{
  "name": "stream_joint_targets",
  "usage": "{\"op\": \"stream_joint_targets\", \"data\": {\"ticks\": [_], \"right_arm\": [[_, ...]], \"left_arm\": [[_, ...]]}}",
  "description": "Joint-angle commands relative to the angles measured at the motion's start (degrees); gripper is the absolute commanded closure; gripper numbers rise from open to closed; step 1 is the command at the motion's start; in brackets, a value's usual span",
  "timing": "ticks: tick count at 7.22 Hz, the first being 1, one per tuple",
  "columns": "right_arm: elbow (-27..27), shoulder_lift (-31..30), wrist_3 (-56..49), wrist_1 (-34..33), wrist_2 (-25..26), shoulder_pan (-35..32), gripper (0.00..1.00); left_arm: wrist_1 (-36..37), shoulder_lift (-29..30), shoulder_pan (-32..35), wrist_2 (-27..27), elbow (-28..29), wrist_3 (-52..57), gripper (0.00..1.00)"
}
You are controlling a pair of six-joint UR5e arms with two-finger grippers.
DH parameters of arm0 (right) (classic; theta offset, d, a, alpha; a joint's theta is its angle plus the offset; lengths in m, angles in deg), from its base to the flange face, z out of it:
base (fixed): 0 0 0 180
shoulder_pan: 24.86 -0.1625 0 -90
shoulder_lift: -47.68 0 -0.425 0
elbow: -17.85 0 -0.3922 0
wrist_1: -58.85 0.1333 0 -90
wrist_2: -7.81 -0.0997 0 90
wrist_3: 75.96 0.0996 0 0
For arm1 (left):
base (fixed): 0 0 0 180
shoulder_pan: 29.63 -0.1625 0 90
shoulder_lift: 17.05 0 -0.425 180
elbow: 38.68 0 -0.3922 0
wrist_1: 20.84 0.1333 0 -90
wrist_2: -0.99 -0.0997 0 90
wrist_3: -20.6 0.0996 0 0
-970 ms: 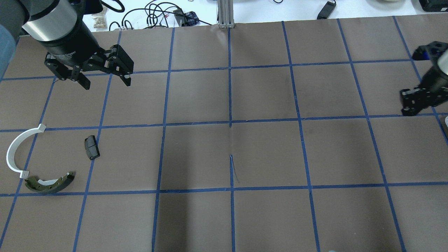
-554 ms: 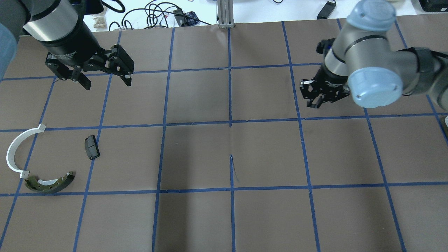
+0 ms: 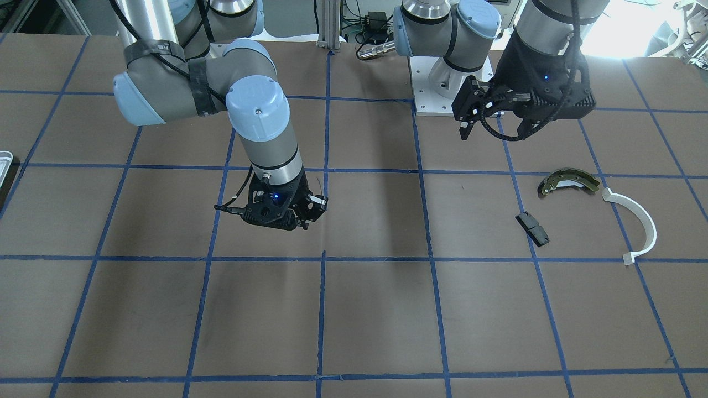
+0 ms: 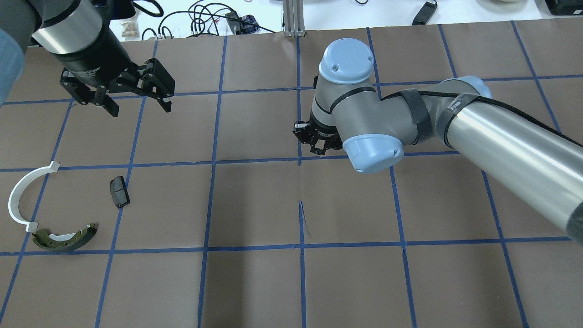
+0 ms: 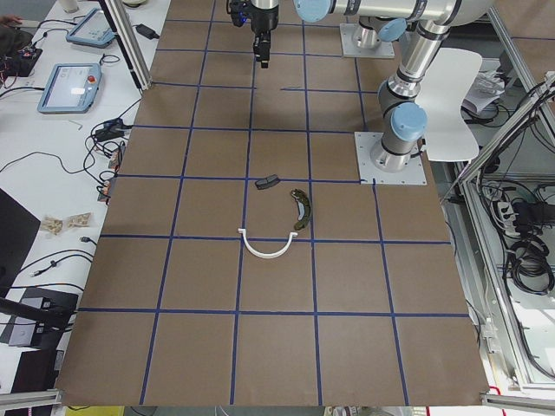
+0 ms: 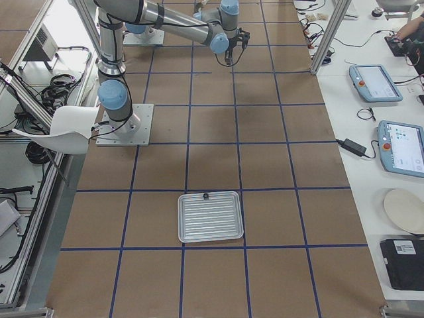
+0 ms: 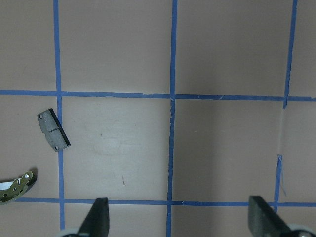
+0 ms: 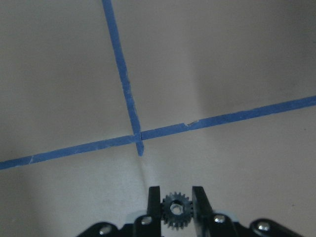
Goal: Place bearing gear from tray to pile
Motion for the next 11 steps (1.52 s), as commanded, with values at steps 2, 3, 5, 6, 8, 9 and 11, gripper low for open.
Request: {"op": "stream_joint_targets", "data": {"ticks": [2, 3, 5, 6, 8, 9, 11], "right_arm": [[-0.27, 1.35, 0.51, -1.94, -0.1, -1.84, 0.45], [-0.28, 1.53, 0.51, -1.94, -0.01, -1.75, 0.0], [-0.71, 1.36, -1.41, -1.59, 0.95, -0.36, 0.0], [-1.15, 0.4, -6.3, -0.28, 1.56, 4.27, 0.0], [-1.42, -4.68, -25.37, 8.91, 2.01, 20.4, 0.0], [-1.42, -7.41, -33.86, 11.92, 3.75, 29.97, 0.0], [-1.33, -8.67, -62.64, 14.67, 5.35, 46.94, 0.0]], "left_arm": [[0.06, -0.01, -0.09, -0.01, -0.12, 0.35, 0.0], [0.06, 0.16, -0.09, -0.01, 0.05, 0.26, 0.0], [-0.03, -0.36, -0.18, -0.01, -0.47, 0.52, 0.0], [-0.03, 0.33, -0.18, 0.08, 0.05, 0.0, 0.0], [0.06, 0.78, 0.26, 0.34, -0.03, -1.22, 0.0], [0.58, 3.13, 2.44, 0.78, -0.12, -6.45, 0.0], [10.92, 11.29, 10.67, 0.87, -1.35, -13.84, 0.0]]}}
